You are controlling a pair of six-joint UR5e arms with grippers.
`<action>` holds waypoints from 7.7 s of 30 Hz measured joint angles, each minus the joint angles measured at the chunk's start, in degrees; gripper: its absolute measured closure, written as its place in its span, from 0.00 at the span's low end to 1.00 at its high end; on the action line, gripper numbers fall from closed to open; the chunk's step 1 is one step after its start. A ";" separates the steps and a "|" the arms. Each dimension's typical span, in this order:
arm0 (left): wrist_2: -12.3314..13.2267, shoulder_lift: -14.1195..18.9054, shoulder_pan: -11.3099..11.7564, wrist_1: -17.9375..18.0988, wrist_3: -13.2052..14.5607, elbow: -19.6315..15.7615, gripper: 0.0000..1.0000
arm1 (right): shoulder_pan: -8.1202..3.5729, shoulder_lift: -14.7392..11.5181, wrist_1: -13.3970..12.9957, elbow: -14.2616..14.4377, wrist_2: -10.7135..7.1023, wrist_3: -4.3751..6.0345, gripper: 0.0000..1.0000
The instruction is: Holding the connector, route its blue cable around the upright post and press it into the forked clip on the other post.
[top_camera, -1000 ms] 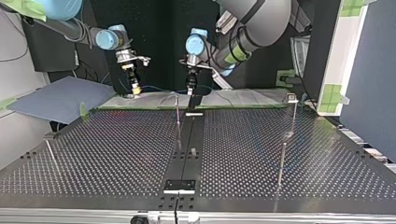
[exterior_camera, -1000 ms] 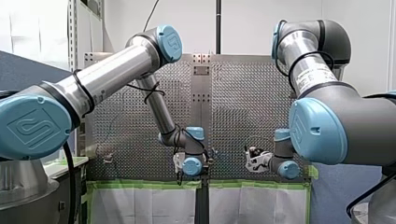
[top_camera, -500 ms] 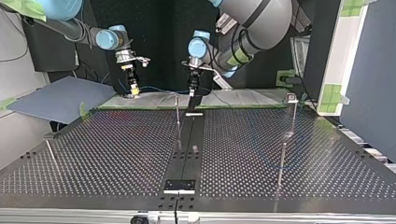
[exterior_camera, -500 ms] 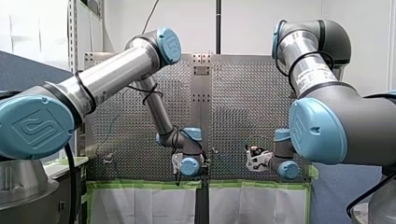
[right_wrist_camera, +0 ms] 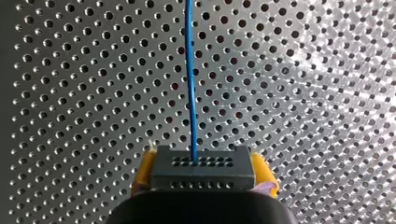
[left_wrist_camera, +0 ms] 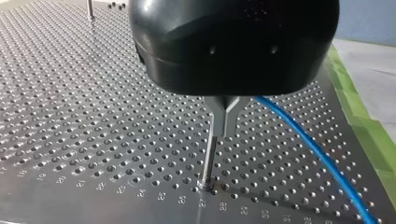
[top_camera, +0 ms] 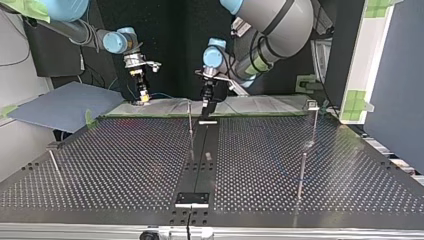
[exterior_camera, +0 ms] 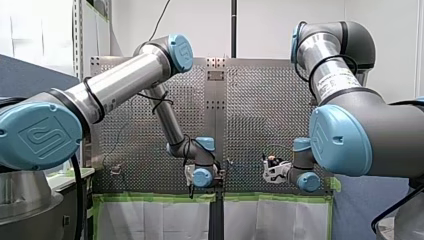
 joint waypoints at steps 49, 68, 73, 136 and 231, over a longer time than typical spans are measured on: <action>5.31 -4.65 3.73 -6.59 -5.09 9.50 0.93 | -0.44 0.12 -1.35 -1.08 5.35 3.96 1.00; 6.45 -4.60 4.93 -8.22 -1.29 9.95 0.29 | -0.56 0.16 -1.24 -1.25 5.48 4.05 1.00; 6.80 -4.59 4.92 -8.86 -0.09 9.95 0.05 | -0.48 0.18 -1.29 -1.25 5.45 4.05 1.00; 25.48 3.40 4.92 -10.80 1.42 -1.15 0.03 | -0.40 0.28 -0.37 -1.25 5.27 4.06 1.00; 16.79 19.28 3.49 -7.36 -2.88 -18.53 0.00 | -0.12 0.28 0.16 -1.25 5.27 3.96 1.00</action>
